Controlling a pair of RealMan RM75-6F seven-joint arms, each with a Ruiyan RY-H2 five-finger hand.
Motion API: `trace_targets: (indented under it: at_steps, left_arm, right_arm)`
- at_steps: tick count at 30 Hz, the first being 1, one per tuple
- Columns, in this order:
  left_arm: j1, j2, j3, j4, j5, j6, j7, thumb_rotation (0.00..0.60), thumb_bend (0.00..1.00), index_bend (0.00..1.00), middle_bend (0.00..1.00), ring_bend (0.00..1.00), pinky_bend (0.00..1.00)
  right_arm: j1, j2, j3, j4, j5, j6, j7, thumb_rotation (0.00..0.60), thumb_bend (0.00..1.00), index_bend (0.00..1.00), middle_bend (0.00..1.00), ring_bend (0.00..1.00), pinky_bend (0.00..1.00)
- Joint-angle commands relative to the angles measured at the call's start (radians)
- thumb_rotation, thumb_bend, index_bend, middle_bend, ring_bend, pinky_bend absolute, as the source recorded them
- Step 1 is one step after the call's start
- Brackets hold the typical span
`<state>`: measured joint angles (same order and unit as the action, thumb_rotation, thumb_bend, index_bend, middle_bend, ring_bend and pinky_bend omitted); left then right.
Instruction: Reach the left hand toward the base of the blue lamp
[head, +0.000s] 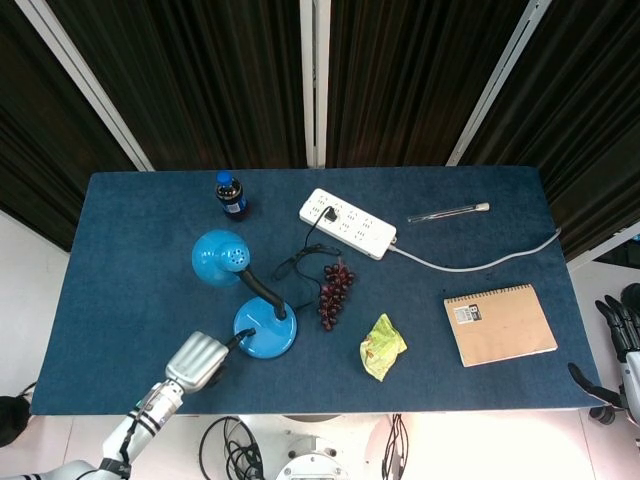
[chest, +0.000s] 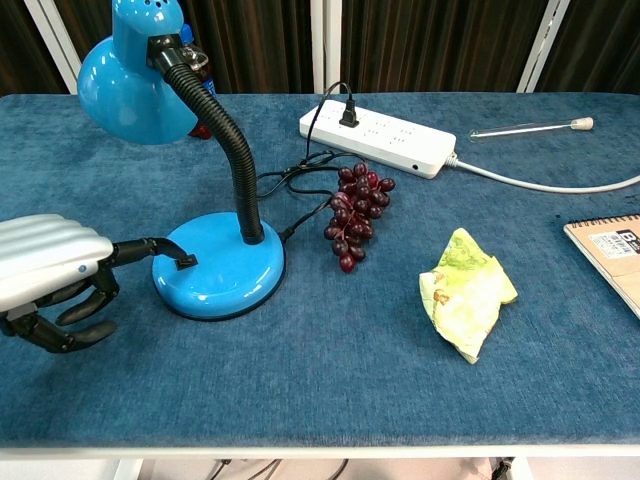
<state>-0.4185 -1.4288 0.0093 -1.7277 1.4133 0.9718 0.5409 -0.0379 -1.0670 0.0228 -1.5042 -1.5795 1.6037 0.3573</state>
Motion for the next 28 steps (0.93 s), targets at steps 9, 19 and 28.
trace_targets:
  at_steps: [9, 19, 28]
  left_arm:
    - [-0.014, 0.007, 0.021, -0.020, -0.072, -0.004, 0.036, 0.600, 0.42, 0.14, 0.78, 0.81, 0.74]
    - [0.067, -0.009, -0.022, 0.029, 0.116, 0.314, -0.093, 0.600, 0.26, 0.13, 0.70, 0.71, 0.70]
    - [0.222, 0.148, -0.042, 0.007, 0.028, 0.521, -0.034, 0.600, 0.02, 0.10, 0.03, 0.00, 0.05]
  right_arm:
    - [0.002, -0.003, -0.001, 0.006, -0.001, -0.005, 0.000, 0.600, 0.18, 0.00, 0.00, 0.00, 0.00]
    - [0.000, -0.001, -0.001, 0.004, 0.000, -0.002, 0.004, 0.600, 0.18, 0.00, 0.00, 0.00, 0.00]
    - [0.001, -0.002, 0.002, -0.004, -0.002, 0.002, -0.016, 0.600, 0.18, 0.00, 0.00, 0.00, 0.00]
